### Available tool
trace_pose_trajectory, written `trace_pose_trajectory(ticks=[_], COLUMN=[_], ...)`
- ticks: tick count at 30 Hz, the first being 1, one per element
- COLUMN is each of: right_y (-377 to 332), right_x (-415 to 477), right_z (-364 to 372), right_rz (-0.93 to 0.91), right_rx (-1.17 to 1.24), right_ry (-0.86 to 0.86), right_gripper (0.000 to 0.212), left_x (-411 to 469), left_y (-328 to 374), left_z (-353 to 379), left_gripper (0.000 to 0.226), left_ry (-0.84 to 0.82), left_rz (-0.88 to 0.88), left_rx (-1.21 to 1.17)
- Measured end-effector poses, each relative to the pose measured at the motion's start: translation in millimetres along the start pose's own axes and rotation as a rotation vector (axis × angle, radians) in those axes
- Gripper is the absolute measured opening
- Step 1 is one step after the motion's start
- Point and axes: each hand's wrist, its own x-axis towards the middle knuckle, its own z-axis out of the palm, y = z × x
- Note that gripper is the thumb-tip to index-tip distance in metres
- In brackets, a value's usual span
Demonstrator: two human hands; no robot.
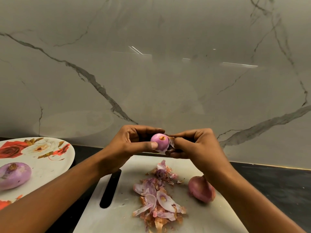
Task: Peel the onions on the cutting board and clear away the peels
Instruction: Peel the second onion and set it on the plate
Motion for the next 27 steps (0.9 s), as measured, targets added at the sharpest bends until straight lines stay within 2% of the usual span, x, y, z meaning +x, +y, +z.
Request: trace_pose_trajectory(ticks=[5,9,17,23,27], right_y=[0.4,1.6,3.4,4.0,4.1], right_x=[1.0,1.8,1.1,1.2,1.0], right_z=[-1.3,-2.6,-1.0,0.3,-1.9], right_rz=[0.049,-0.013,0.01,-0.046,-0.085], right_rx=[0.027,-0.089,-0.121,-0.237,-0.273], right_ry=[-0.027,-0.061,-0.197,-0.163,-0.203], right_gripper=[0.007,0.017,0.02,0.017,0.019], left_x=[0.1,0.3,-0.4,0.0,-0.4], left_y=[-2.2,-3.0,2.1,2.0,0.7], left_z=[3.8,6.3,1.0,0.3,2.8], left_gripper=[0.042,0.047,0.059,0.052,0.05], left_ry=[0.033,0.066,0.063,0.072,0.06], left_rz=[-0.006,0.007,0.069,0.091,0.177], left_rx=[0.094,0.161,0.113,0.269,0.309])
